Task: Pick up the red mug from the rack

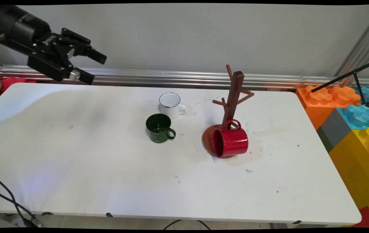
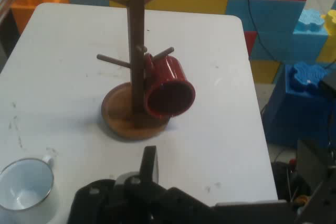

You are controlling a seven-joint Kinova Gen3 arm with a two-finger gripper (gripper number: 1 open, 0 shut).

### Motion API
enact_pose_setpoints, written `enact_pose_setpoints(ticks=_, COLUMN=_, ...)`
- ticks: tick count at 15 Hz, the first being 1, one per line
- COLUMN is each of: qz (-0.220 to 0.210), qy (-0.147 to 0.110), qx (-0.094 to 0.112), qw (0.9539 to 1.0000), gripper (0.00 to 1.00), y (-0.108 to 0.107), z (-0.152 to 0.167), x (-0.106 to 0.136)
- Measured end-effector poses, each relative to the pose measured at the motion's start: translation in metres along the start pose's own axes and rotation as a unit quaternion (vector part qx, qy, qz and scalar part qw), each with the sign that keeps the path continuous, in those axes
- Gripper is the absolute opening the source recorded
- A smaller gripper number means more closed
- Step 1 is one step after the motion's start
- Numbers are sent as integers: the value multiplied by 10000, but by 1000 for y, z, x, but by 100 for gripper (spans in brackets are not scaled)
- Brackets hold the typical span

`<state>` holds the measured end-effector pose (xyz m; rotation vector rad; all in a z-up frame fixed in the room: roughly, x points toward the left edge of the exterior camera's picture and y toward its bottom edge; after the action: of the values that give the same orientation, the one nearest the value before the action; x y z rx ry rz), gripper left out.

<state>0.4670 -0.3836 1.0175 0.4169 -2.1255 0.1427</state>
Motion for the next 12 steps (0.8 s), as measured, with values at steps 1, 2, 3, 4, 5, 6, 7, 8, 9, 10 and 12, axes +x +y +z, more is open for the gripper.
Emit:
enact_pose_setpoints(ticks=1, qz=-52, qy=24, qx=38, qw=10000, gripper=100, y=2, z=5, x=5)
enact_pose_setpoints(ticks=2, qz=-122, qy=36, qx=77, qw=9999, gripper=100, y=5, z=11, x=11)
enact_pose_setpoints(ticks=3, qz=-212, qy=46, qx=108, qw=9997, gripper=100, y=9, z=19, x=17)
enact_pose_setpoints(ticks=4, qz=-302, qy=50, qx=142, qw=9994, gripper=100, y=13, z=28, x=23)
enact_pose_setpoints(ticks=5, qz=-370, qy=43, qx=170, qw=9992, gripper=100, y=17, z=37, x=28)
enact_pose_setpoints(ticks=6, qz=-454, qy=24, qx=215, qw=9987, gripper=100, y=22, z=48, x=33)
enact_pose_setpoints(ticks=7, qz=-523, qy=12, qx=260, qw=9983, gripper=100, y=25, z=58, x=37)
enact_pose_setpoints(ticks=8, qz=-595, qy=-13, qx=309, qw=9977, gripper=100, y=29, z=70, x=41)
enact_pose_setpoints(ticks=9, qz=-660, qy=-42, qx=354, qw=9972, gripper=100, y=33, z=84, x=45)
enact_pose_setpoints(ticks=10, qz=-712, qy=-71, qx=400, qw=9966, gripper=100, y=36, z=95, x=47)
enact_pose_setpoints(ticks=12, qz=-797, qy=-115, qx=486, qw=9956, gripper=100, y=40, z=116, x=49)
